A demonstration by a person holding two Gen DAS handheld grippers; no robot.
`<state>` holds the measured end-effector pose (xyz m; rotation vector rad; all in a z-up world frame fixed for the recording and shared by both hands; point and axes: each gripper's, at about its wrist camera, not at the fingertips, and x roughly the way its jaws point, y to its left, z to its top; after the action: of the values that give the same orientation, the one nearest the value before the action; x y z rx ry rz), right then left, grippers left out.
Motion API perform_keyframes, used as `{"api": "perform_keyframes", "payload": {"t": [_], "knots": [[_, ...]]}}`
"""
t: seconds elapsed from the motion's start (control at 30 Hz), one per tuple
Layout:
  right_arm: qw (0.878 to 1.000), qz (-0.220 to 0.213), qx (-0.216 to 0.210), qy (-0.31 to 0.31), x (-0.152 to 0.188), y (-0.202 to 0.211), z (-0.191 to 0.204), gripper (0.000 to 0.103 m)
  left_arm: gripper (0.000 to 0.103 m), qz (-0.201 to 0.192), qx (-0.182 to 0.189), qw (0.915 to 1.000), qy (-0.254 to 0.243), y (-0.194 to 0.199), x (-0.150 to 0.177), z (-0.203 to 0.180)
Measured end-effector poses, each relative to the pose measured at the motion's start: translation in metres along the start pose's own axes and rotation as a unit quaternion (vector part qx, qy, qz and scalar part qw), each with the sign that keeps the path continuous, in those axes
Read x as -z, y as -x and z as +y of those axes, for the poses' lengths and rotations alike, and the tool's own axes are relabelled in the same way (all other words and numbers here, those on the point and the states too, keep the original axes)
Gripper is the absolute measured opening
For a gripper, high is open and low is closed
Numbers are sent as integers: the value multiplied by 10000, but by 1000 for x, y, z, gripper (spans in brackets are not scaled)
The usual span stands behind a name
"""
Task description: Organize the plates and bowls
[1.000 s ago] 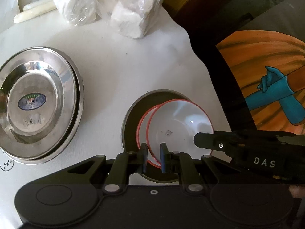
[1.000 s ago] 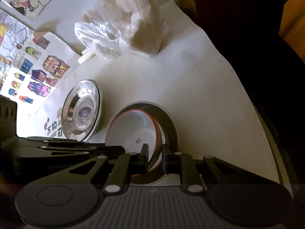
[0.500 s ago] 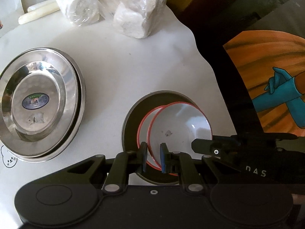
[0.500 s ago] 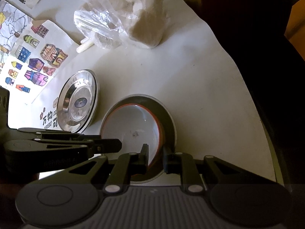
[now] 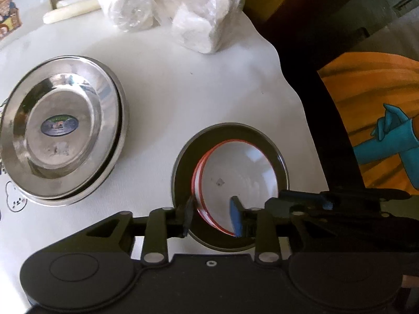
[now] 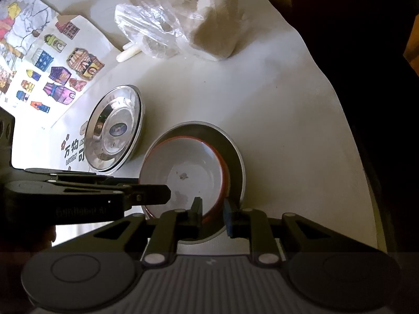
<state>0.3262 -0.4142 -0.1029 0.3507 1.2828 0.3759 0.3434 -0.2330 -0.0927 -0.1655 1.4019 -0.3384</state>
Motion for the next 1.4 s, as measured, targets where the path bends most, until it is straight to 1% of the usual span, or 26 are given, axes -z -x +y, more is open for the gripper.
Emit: {"api": "perform_keyframes", "payload": {"t": [0.07,0.1,0.13,0.2,0.23,0.27,0.3,0.33,0.37,0.43,0.47,0.53,0.57,0.67,0.7,0.77,0.87,0.97,1.07,1.2,1.4], "knots": [[9999,-61,11,83,1,5,1,25,47,-134,22,9999,80,6,3,2],[9999,-98,12,107,1,8,2,27,54,-208,26,9997,110,10,5,2],[9998,-138,9,129,2,10,3,31,63,-287,0,9995,135,14,6,2],[9996,-222,13,169,3,15,3,35,70,-433,-57,9989,161,22,9,3],[9995,-274,17,177,4,18,3,36,71,-502,-68,9986,155,26,9,4],[9993,-330,17,175,5,21,4,40,72,-568,-82,9982,148,30,9,4],[9991,-398,24,169,6,24,4,43,77,-624,-104,9979,141,33,9,4],[9988,-455,47,166,7,27,5,49,81,-683,-130,9975,134,37,9,4],[9985,-511,75,171,7,30,5,53,86,-745,-149,9970,115,41,9,4],[9976,-652,141,198,9,37,8,64,95,-830,-184,9963,83,46,10,3],[9970,-717,187,216,11,41,9,71,97,-872,-203,9960,75,49,11,3],[9954,-847,344,270,14,49,15,77,102,-968,-188,9951,66,56,15,4],[9945,-903,433,302,16,53,18,79,102,-1014,-156,9947,66,60,18,7],[9910,-1042,741,383,25,64,28,91,102,-1137,-117,9934,97,68,28,11],[9900,-1093,804,381,30,68,32,92,102,-1198,-136,9927,86,72,34,12],[9880,-1198,879,422,40,75,40,99,102,-1348,-152,9908,42,80,44,13],[9842,-1349,1028,502,57,83,53,102,102,-1641,-226,9862,-35,94,61,13],[9802,-1499,1145,608,75,90,66,103,102,-1876,-245,9819,-122,107,80,14],[9761,-1648,1247,671,93,97,77,103,102,-2025,-318,9787,-144,116,98,16],[9698,-1830,1413,775,114,104,90,103,102,-2186,-304,9753,-113,129,118,21],[9626,-2040,1568,848,133,116,101,103,102,-2356,-325,9712,-122,142,133,21]]}}
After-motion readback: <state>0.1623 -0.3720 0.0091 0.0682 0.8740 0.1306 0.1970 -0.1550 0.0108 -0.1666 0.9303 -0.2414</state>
